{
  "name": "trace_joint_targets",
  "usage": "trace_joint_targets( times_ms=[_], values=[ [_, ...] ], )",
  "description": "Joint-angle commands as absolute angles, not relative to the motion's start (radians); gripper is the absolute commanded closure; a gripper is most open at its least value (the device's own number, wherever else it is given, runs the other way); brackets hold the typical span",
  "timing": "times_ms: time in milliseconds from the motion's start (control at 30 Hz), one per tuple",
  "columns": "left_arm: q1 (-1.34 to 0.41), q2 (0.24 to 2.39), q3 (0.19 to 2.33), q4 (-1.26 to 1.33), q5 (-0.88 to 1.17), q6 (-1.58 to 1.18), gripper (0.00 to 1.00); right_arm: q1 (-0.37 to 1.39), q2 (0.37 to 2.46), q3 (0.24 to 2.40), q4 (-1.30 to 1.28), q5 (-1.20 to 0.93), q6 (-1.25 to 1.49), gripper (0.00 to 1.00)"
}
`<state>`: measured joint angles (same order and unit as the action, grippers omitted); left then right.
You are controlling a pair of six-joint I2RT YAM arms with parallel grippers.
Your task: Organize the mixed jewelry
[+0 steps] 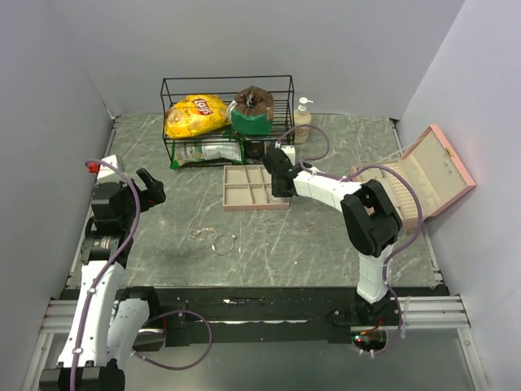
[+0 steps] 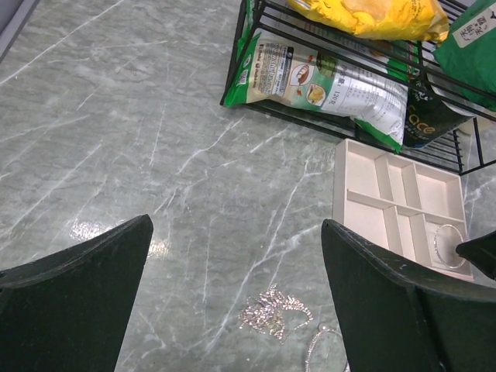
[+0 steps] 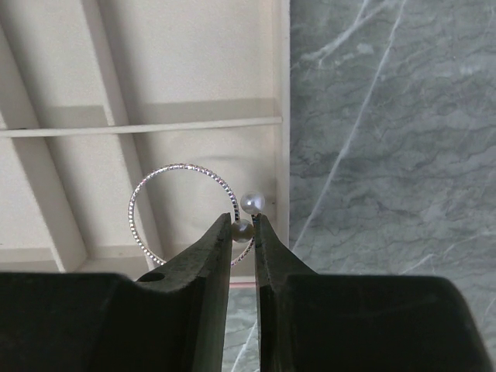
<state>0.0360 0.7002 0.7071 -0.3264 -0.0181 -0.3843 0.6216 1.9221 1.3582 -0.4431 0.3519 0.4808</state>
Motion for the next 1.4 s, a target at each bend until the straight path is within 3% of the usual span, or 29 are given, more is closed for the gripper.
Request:
trace_joint_targets(
  times_ms=[0,300,733,1067,1367],
  values=[
    [0.054,0.709,0.729,-0.295,0.014,-0.391,0.04,0.614,1.928,1.382,-0.456,0.396,0.486,0.82],
    [0.074,0.716,0.738,-0.299,0.055,-0.385,0.04,0.611,1.953,1.385,-0.454,0.384,0.479,0.79],
    [0.083,0.706,0.733,-0.291,0.074,-0.382,0.04,0.653,1.816,1.35,-0.403,0.313,0.416,0.52],
    [0.086,0.696,0.732,-0.298,0.06,-0.385,0.04,0.825,1.669,1.119,-0.224,0.077,0.477,0.47],
    [0.087,0.684,0.727,-0.299,0.058,-0.388,0.04,0.962,1.819,1.235,-0.264,0.055,0.476,0.45]
  ],
)
